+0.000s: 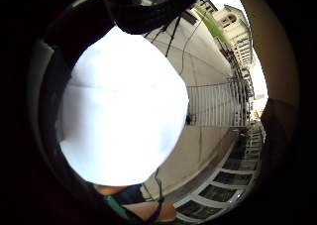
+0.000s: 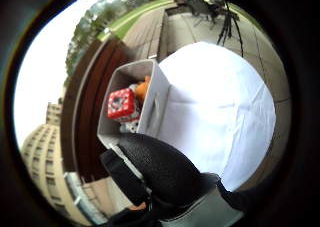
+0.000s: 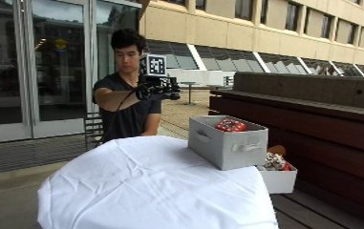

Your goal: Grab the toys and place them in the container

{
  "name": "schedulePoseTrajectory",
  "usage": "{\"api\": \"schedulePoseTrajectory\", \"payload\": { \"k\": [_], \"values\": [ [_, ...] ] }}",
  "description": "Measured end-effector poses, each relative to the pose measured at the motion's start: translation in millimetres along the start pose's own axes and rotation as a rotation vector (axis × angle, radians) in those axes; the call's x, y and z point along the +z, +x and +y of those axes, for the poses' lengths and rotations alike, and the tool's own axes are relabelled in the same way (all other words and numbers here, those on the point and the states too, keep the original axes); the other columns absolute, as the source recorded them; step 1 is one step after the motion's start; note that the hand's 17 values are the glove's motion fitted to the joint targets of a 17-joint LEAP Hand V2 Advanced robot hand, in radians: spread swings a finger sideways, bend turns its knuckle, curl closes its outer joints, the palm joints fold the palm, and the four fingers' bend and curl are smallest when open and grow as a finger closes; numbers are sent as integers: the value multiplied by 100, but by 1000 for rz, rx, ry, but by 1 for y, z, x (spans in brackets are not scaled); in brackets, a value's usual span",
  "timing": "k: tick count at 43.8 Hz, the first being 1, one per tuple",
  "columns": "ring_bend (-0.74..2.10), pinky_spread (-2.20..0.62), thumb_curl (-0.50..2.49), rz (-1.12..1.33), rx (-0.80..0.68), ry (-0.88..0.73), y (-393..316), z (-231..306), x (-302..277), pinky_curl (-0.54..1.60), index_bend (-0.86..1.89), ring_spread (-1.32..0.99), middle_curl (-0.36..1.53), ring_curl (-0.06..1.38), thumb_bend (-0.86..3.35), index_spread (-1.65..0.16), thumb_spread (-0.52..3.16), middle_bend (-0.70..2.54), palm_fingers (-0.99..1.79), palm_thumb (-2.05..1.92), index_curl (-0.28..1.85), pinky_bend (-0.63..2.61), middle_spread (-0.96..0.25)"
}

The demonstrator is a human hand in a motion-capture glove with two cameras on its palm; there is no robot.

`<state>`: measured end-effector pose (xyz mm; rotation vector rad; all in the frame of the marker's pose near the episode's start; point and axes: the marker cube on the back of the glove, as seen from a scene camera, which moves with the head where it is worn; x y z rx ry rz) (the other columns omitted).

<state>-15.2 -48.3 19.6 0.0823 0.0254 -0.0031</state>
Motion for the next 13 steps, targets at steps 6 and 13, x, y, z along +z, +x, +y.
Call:
{"api": "schedulePoseTrajectory", "payload": {
  "k": [6,13],
  "values": [
    [30,2,18,-4,31,-5,23,14,10,34,11,-4,36,24,-14,-30,90,17,-15,-20,19,108,-3],
    [29,2,16,-14,22,-18,37,16,21,33,10,-4,35,25,-13,-30,91,16,-14,-19,19,107,-3]
  ]
}}
